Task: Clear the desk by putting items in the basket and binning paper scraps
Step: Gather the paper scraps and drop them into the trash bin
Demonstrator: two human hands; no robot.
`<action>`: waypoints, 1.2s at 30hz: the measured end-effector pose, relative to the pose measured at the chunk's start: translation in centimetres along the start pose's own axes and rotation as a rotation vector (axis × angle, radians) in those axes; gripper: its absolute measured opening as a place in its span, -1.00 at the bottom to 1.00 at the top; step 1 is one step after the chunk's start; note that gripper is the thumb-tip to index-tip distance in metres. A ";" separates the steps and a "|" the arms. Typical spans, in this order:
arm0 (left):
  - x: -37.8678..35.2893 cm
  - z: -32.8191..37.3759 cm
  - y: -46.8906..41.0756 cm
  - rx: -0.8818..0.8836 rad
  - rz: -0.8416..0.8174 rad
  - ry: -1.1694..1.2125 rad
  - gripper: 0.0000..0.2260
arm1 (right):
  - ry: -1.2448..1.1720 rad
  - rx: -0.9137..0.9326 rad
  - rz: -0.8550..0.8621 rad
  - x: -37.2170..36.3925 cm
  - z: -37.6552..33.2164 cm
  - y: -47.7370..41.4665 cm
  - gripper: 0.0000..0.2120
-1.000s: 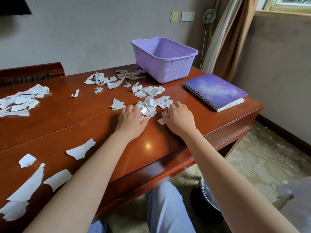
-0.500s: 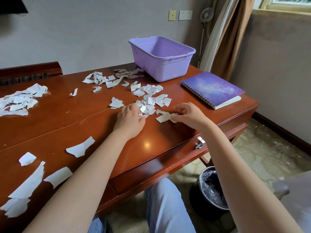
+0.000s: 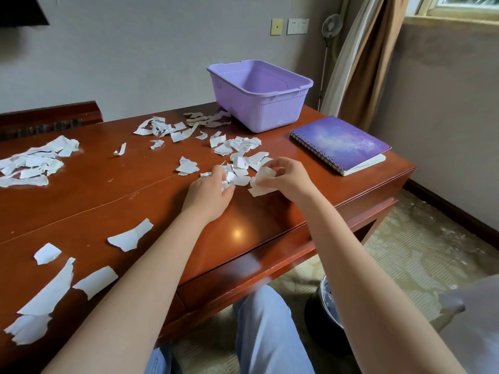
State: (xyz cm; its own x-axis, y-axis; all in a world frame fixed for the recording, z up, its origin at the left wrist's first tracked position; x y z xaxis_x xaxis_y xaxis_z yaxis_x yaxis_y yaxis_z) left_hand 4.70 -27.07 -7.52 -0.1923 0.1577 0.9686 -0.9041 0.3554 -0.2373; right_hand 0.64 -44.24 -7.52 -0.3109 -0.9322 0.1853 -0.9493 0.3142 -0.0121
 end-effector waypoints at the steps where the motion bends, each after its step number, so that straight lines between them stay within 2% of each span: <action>1: 0.0 0.0 0.0 0.004 0.000 0.003 -0.75 | 0.092 -0.010 -0.013 -0.4 0.0 -0.3 -0.70; 4: 0.1 0.0 0.1 0.006 -0.004 -0.003 -0.72 | 0.402 -0.066 -0.009 -0.8 0.4 -0.3 -0.60; 8: 0.4 0.1 0.2 0.019 0.006 0.015 -0.68 | 0.431 -0.102 -0.044 -0.8 0.3 0.2 -0.54; 15: 0.4 -0.4 0.2 0.064 0.023 -0.018 -0.61 | 0.531 -0.137 -0.111 -1.2 0.1 0.5 -0.62; 20: 0.1 -0.5 0.0 0.077 0.012 -0.023 -0.60 | 0.505 -0.145 -0.110 -1.4 0.3 0.9 -0.79; 24: 0.2 -0.3 0.0 0.065 0.012 -0.040 -0.63 | 0.430 -0.092 -0.080 -0.6 0.4 0.9 -0.67; 27: 0.2 -0.3 -0.1 0.061 0.010 -0.058 -0.62 | 0.340 -0.036 -0.080 0.2 -0.2 0.6 -0.65; 31: 0.0 -0.3 -0.3 0.062 0.008 -0.072 -0.63 | 0.457 -0.023 -0.284 -1.1 -0.5 0.4 -0.49; 33: -0.1 -0.4 -0.3 0.060 0.006 -0.083 -0.64 | 0.554 -0.028 -0.354 -1.6 -0.2 0.2 -0.50; 36: -0.1 -0.4 -0.3 0.056 0.010 -0.092 -0.67 | 0.564 -0.042 -0.384 -2.1 -0.2 0.3 -0.58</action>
State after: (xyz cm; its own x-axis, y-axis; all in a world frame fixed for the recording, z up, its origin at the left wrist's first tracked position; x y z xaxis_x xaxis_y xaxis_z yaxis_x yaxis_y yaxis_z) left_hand 5.17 -26.85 -7.57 -0.2332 0.0753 0.9695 -0.9214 0.3018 -0.2450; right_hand 1.07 -42.15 -7.68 0.1300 -0.7465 0.6526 -0.9812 -0.0024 0.1928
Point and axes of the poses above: each hand's wrist, its own y-axis away from the middle knuckle, its own x-axis out of the back of the hand, z = x × y, the point moved 9 cm from there along -y, towards the middle knuckle, and after that the axes turned 15 degrees about -y, right-handed, at the moved point
